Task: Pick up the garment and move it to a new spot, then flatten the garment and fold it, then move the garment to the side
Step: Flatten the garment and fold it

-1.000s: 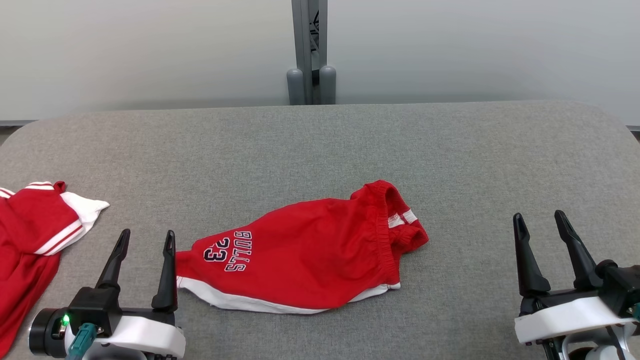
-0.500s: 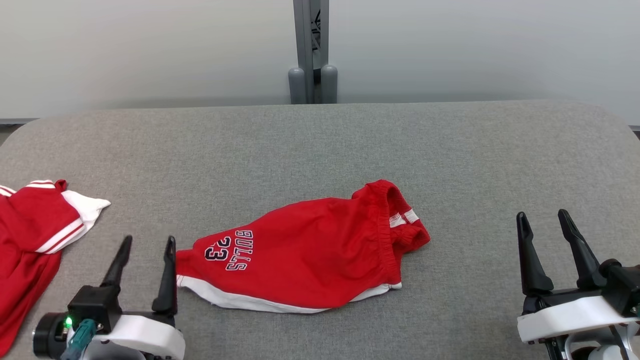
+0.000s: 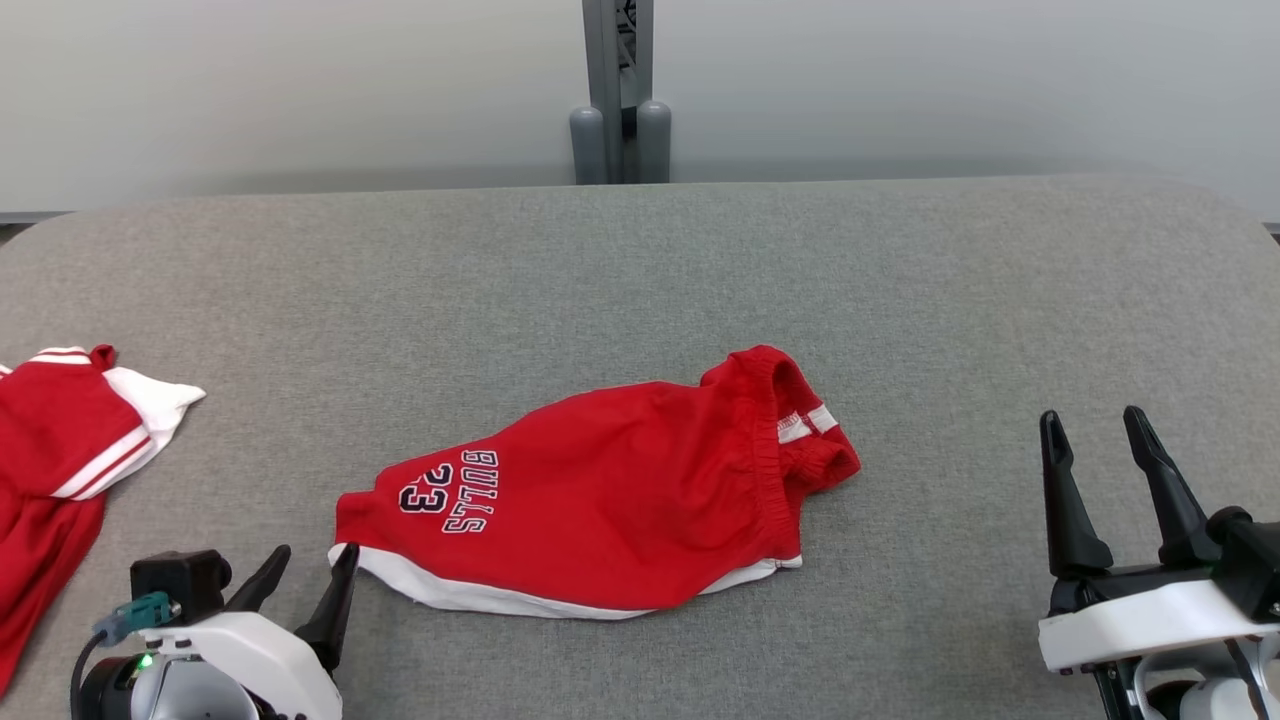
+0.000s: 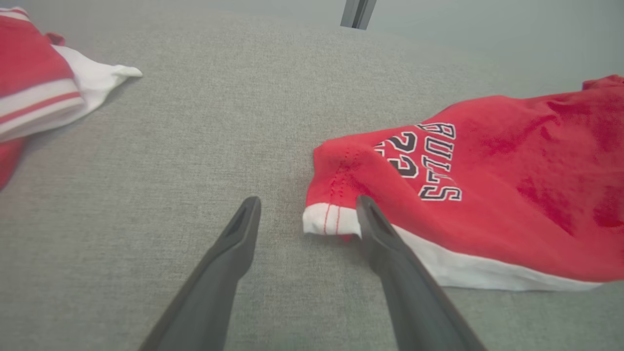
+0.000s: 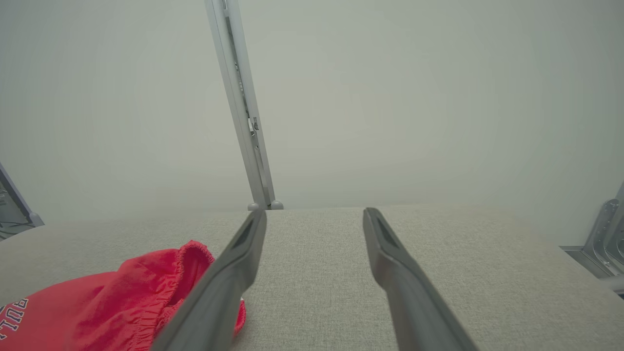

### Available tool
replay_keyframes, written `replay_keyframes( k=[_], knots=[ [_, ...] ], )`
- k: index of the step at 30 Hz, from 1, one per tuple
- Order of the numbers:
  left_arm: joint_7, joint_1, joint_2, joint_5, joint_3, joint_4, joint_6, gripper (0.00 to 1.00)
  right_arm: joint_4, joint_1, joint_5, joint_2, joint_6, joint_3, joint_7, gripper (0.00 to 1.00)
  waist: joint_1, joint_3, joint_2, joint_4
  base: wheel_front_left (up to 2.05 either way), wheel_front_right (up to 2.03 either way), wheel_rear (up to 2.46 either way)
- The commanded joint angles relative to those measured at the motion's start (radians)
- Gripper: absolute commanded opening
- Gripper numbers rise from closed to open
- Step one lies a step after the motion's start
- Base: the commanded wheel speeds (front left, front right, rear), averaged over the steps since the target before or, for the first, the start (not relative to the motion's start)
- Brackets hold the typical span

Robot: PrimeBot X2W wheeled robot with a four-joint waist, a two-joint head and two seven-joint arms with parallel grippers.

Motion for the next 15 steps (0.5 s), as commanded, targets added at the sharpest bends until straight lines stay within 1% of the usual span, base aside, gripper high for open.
replay_keyframes(
  k=[1, 5, 11, 12, 13, 14, 15],
  knots=[
    [0.000, -0.024, 0.004, -0.017, 0.008, 0.016, -0.011, 1.00, -0.003, -0.015, 0.008, -0.007, 0.002, -0.001, -0.004, 1.00, 0.0000, 0.009, 0.0000, -0.007, 0.00, 0.00, 0.00],
    [0.031, -0.065, 0.013, -0.054, 0.007, 0.097, -0.041, 1.00, 0.005, -0.024, 0.012, -0.007, 0.002, 0.003, -0.011, 1.00, 0.0000, 0.027, 0.0000, -0.030, 0.00, 0.00, 0.00],
    [0.044, -0.092, 0.016, -0.090, -0.007, 0.167, -0.064, 1.00, 0.018, -0.030, 0.021, -0.007, 0.002, 0.005, -0.021, 1.00, 0.0000, 0.044, 0.0000, -0.050, 0.00, 0.00, 0.00],
    [0.045, -0.096, 0.019, -0.096, -0.009, 0.176, -0.067, 0.94, 0.018, -0.029, 0.023, -0.007, 0.002, 0.005, -0.023, 1.00, 0.0000, 0.046, 0.0000, -0.052, 0.00, 0.00, 0.00],
    [0.041, -0.101, 0.023, -0.098, -0.010, 0.184, -0.068, 0.82, 0.019, -0.030, 0.024, -0.007, 0.002, 0.006, -0.024, 1.00, 0.0000, 0.048, 0.0000, -0.054, 0.00, 0.00, 0.00],
    [0.039, -0.103, 0.024, -0.100, -0.015, 0.189, -0.072, 0.49, 0.020, -0.031, 0.024, -0.007, 0.002, 0.005, -0.025, 1.00, 0.0000, 0.050, 0.0000, -0.055, 0.00, 0.00, 0.00],
    [0.039, -0.104, 0.021, -0.104, -0.022, 0.194, -0.075, 0.26, 0.020, -0.032, 0.025, -0.007, 0.002, 0.004, -0.025, 1.00, 0.0000, 0.052, 0.0000, -0.055, 0.00, 0.00, 0.00]
  ],
)
